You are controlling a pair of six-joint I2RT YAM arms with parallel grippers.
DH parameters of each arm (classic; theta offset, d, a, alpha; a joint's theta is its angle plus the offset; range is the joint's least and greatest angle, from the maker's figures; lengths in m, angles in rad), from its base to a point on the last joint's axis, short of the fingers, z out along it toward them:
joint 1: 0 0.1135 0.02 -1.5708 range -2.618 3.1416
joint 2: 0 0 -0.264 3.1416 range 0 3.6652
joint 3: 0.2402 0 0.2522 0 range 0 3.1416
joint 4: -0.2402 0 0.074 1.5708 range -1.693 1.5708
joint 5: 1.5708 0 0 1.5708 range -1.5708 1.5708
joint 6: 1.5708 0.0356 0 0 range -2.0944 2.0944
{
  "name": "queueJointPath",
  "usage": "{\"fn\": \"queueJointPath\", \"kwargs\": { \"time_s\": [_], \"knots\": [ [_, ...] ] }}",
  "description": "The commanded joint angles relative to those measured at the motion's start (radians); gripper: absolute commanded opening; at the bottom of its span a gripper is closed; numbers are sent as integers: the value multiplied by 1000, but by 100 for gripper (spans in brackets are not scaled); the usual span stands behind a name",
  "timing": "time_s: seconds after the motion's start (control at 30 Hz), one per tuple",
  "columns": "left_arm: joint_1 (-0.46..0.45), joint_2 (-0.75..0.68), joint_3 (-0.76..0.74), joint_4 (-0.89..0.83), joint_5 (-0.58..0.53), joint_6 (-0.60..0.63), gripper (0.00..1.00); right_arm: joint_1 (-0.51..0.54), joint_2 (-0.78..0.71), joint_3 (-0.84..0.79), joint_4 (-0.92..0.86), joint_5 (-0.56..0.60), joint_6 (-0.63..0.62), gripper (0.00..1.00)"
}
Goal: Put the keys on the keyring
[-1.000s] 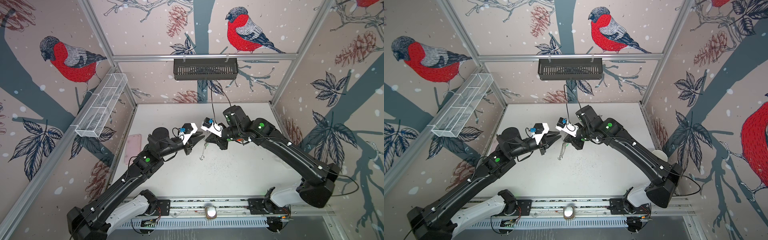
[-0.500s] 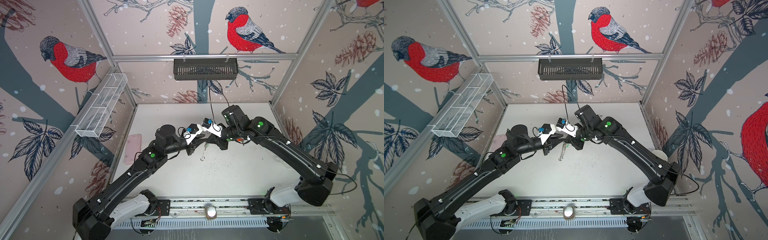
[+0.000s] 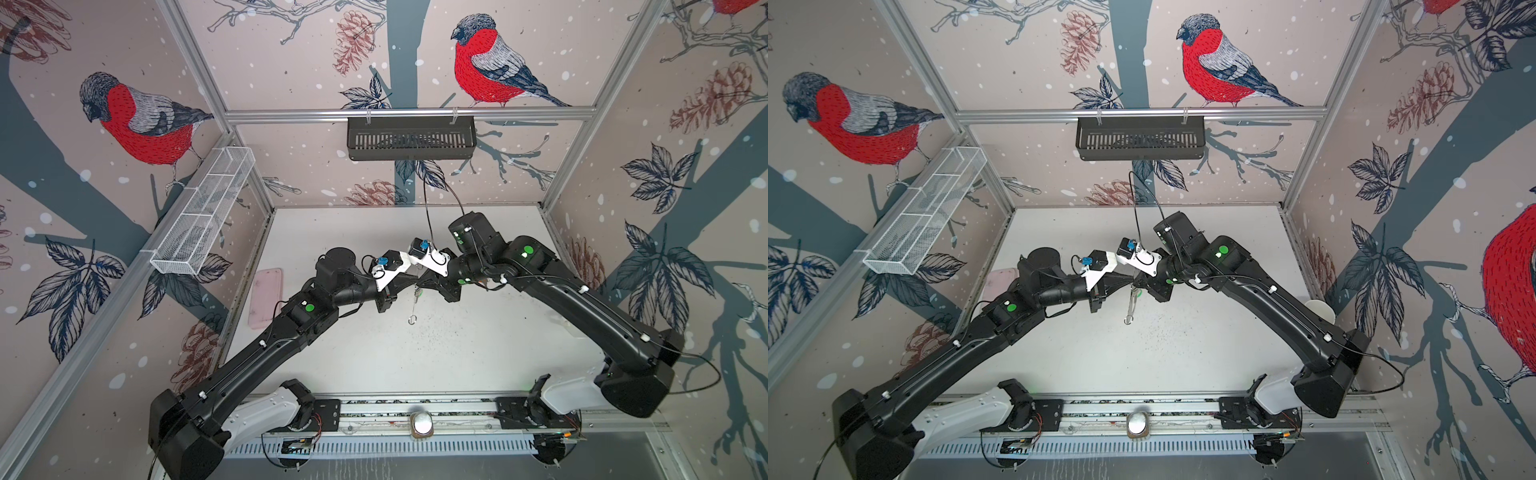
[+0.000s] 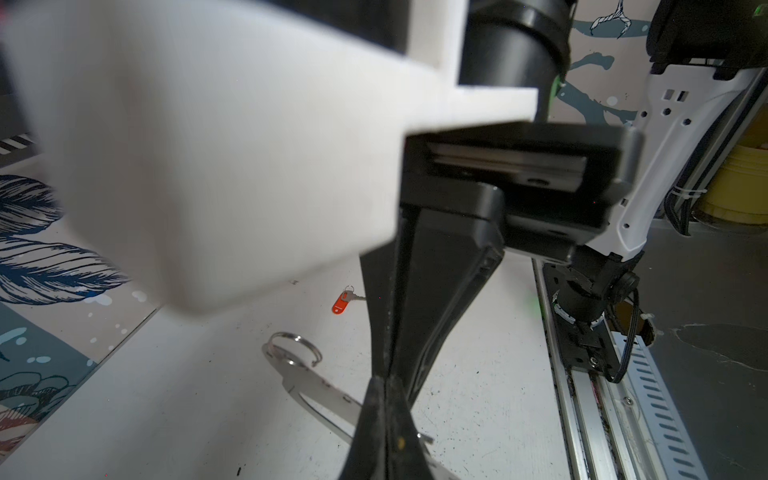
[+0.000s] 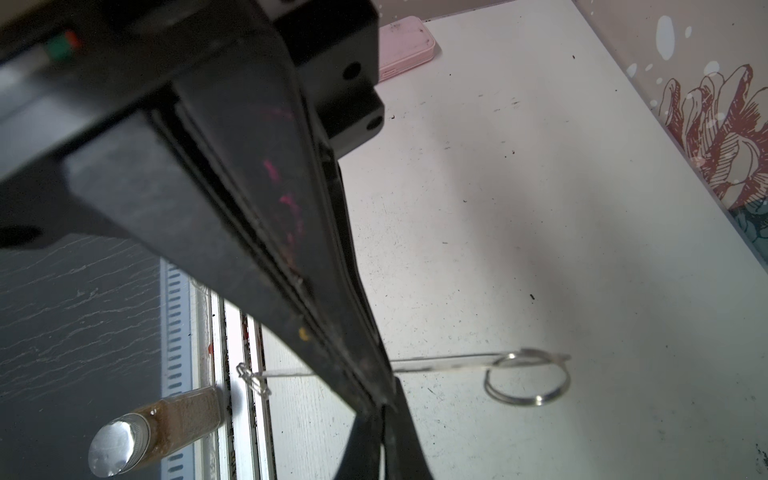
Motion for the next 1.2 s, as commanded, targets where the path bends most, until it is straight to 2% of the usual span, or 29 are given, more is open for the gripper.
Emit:
{"fn": "queueJointPath", "kwargs": {
  "time_s": [0.0, 0.27, 0.53, 0.67, 1.17],
  "knots": [
    [-2, -7, -17, 27, -15, -17, 0, -2, -24, -18, 93, -52, -1, 0],
    [-3, -44, -88, 195, -9, -95, 0, -10, -87, -103, 183, -63, 22, 0],
    [-4, -77, -148, 367, -1, -170, 0, -17, -132, -162, 249, -69, 40, 11],
    [-4, -81, -161, 416, 2, -193, 0, -19, -149, -183, 276, -82, 44, 13],
    [-6, -83, -219, 584, 31, -286, 0, -27, -160, -247, 388, -161, 58, 11]
  ]
}}
